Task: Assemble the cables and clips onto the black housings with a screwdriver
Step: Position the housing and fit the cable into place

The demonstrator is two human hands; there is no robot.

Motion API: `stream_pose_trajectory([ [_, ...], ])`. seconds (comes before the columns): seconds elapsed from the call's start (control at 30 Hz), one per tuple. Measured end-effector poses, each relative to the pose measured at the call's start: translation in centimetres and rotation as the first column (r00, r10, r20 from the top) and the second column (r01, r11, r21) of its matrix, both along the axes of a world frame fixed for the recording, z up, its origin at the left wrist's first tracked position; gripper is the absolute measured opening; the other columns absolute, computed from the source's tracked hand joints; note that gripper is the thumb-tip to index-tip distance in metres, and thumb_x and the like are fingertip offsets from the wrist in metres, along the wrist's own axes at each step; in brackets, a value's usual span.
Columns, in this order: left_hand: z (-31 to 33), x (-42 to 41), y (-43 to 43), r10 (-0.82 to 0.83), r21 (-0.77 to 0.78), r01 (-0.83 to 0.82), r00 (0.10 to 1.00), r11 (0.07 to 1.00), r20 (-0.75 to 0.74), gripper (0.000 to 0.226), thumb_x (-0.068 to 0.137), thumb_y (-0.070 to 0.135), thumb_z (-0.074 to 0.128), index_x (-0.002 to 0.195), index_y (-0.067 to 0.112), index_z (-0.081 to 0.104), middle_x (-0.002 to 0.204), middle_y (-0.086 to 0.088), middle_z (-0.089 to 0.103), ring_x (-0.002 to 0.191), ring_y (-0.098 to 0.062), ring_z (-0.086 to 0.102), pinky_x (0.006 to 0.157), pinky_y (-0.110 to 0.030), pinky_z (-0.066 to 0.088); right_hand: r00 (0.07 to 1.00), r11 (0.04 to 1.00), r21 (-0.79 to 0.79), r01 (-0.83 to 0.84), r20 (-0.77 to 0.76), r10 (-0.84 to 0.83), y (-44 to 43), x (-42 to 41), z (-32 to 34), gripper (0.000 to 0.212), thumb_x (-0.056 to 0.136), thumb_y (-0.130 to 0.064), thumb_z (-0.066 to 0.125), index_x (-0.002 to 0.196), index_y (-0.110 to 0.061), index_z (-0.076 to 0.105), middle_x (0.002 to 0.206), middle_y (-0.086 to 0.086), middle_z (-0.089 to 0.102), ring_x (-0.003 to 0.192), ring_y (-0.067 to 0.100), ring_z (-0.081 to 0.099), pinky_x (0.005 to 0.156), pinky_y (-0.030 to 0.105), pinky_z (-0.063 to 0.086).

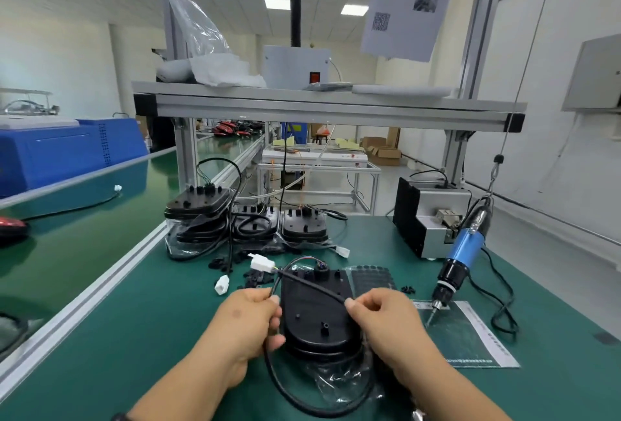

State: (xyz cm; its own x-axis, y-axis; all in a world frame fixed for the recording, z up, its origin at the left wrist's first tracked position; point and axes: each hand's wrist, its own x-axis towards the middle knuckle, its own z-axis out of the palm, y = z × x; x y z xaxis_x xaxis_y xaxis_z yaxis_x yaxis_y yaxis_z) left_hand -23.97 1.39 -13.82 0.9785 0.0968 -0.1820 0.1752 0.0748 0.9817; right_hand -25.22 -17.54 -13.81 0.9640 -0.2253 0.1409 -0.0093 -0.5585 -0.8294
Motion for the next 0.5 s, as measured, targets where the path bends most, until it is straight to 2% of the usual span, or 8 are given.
stream_pose_trajectory([
  [0.1,2.0,0.4,0.1,0.056,-0.196,-0.052,0.998,0.979,0.016,0.017,0.097,0.004,0.050,0.107,0.015,0.059,0.074,-0.005,0.060,0.052,-0.007,0.049,0.037,-0.017,0.045,0.999,0.986,0.163,-0.039,0.026,0.036,-1.1,-0.1,1.8,0.040,0.090,-0.031,0.063,0.060,-0.014,0.043,0.049,0.000,0.031,0.043,0.015,0.026,0.042,0.017,0.034],
  [0.17,3.4,1.0,0.1,0.047,-0.183,-0.041,0.998,0.982,0.033,0.014,0.098,0.009,0.051,0.104,0.012,0.063,0.071,-0.004,0.062,0.043,-0.003,0.043,0.031,-0.014,0.035,0.994,0.979,0.177,-0.102,0.062,0.093,-1.6,0.5,3.4,0.038,0.091,-0.032,0.062,0.063,-0.014,0.045,0.049,-0.001,0.030,0.042,0.013,0.022,0.039,0.016,0.027],
  [0.23,4.9,2.0,0.4,-0.011,-0.009,0.012,0.995,1.000,0.102,0.013,0.097,0.016,0.053,0.103,0.014,0.065,0.070,-0.001,0.062,0.040,-0.003,0.036,0.033,-0.014,0.026,0.984,0.989,0.070,-0.133,0.132,0.123,-1.7,1.8,4.9,0.037,0.091,-0.031,0.061,0.062,-0.012,0.049,0.049,-0.005,0.039,0.044,0.010,0.031,0.047,0.020,0.033],
  [0.3,6.5,3.2,1.1,-0.083,0.303,0.022,0.978,0.953,0.191,0.013,0.096,0.023,0.057,0.101,0.021,0.068,0.072,0.004,0.066,0.048,-0.008,0.041,0.040,-0.017,0.030,0.975,0.988,-0.025,-0.151,0.160,0.153,-1.5,3.5,5.9,0.022,0.093,-0.025,0.060,0.074,-0.014,0.066,0.063,-0.005,0.058,0.057,0.009,0.049,0.062,0.026,0.046],
  [0.37,8.2,5.0,1.8,-0.177,0.640,-0.024,0.952,0.768,0.249,0.012,0.093,0.030,0.060,0.096,0.027,0.072,0.071,0.009,0.069,0.058,-0.007,0.052,0.049,-0.018,0.037,0.977,0.969,-0.204,-0.140,0.129,0.168,-1.0,5.5,6.2,0.018,0.095,-0.020,0.056,0.104,-0.018,0.072,0.091,-0.004,0.068,0.083,0.011,0.061,0.084,0.029,0.049],
  [0.4,9.0,5.8,2.0,-0.234,0.766,-0.047,0.938,0.641,0.254,0.013,0.092,0.032,0.061,0.094,0.029,0.073,0.070,0.012,0.068,0.060,-0.004,0.055,0.053,-0.018,0.038,0.974,0.954,-0.258,-0.150,0.127,0.188,-0.7,6.5,6.0,0.024,0.095,-0.020,0.055,0.114,-0.018,0.069,0.097,-0.006,0.067,0.086,0.008,0.060,0.088,0.026,0.048],
  [0.47,10.3,7.5,1.9,-0.314,0.895,-0.068,0.922,0.441,0.225,0.014,0.090,0.037,0.062,0.095,0.031,0.074,0.069,0.016,0.066,0.060,-0.001,0.054,0.058,-0.021,0.041,0.956,0.923,-0.307,-0.232,0.104,0.275,0.0,8.1,5.2,0.031,0.095,-0.022,0.055,0.125,-0.023,0.063,0.099,-0.011,0.065,0.075,-0.004,0.051,0.081,0.019,0.043],
  [0.5,10.7,8.3,1.8,-0.334,0.919,-0.064,0.920,0.389,0.205,0.015,0.090,0.040,0.062,0.096,0.032,0.074,0.073,0.017,0.066,0.062,-0.001,0.054,0.062,-0.022,0.042,0.946,0.902,-0.334,-0.274,0.074,0.314,0.4,8.7,4.7,0.033,0.095,-0.024,0.055,0.128,-0.025,0.061,0.103,-0.011,0.066,0.073,-0.006,0.050,0.079,0.016,0.040],
])
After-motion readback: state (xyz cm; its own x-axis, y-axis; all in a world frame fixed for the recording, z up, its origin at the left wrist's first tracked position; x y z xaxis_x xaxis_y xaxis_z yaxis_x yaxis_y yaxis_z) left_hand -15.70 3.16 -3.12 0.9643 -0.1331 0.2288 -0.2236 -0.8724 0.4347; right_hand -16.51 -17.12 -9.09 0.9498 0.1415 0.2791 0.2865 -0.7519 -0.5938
